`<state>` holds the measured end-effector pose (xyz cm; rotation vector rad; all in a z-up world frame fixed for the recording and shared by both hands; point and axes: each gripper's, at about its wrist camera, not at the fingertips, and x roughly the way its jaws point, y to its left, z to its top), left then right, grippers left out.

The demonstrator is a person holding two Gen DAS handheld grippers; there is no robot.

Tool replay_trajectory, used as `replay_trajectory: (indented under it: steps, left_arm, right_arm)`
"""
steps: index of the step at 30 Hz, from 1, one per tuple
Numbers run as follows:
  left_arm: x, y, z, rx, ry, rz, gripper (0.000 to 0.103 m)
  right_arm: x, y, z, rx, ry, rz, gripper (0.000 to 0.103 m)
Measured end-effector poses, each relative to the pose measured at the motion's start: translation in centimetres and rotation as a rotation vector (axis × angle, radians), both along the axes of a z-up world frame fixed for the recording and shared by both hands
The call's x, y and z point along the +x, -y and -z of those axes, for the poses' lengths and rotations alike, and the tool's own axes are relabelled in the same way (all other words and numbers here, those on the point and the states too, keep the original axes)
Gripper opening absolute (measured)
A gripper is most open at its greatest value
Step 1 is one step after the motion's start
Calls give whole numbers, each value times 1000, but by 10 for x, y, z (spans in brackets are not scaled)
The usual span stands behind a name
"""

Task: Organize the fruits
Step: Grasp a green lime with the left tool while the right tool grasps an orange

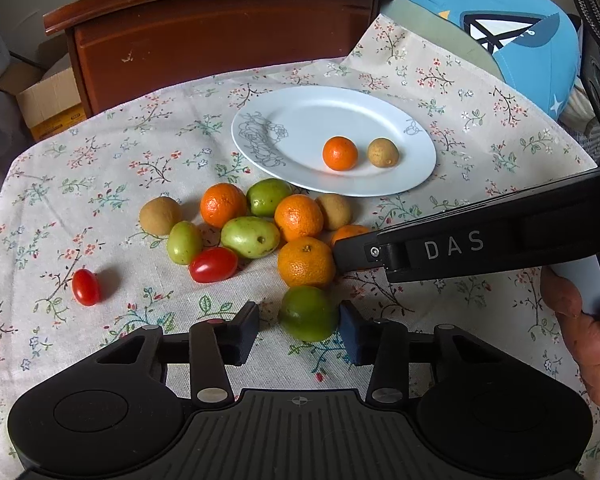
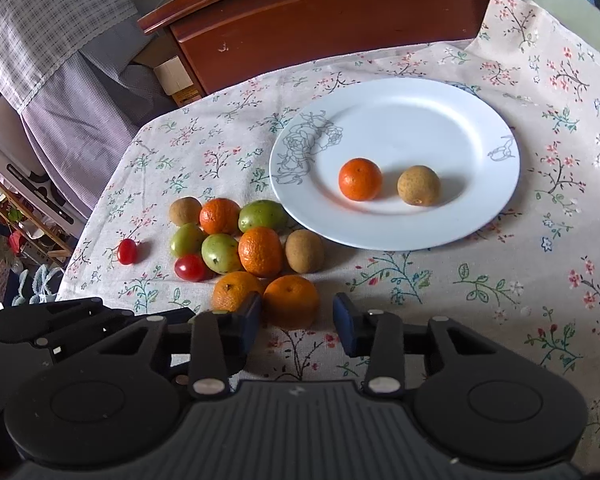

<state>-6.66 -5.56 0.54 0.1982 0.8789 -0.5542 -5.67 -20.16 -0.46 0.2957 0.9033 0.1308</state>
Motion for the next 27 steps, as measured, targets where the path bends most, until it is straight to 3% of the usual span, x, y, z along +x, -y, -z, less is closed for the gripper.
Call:
replay_trajectory:
  steps: [11, 14, 27]
  left_arm:
    - [2, 0, 0, -12, 2, -9, 38]
    - [1, 0, -2, -18, 2, -11, 36]
    - [1, -9, -19, -62, 37, -53, 30]
  right_arm:
    - [1, 2, 2, 23, -7, 10, 39]
    - [1, 0, 1, 29, -4, -11, 30]
    - [-4, 0, -18, 24, 56, -19, 30]
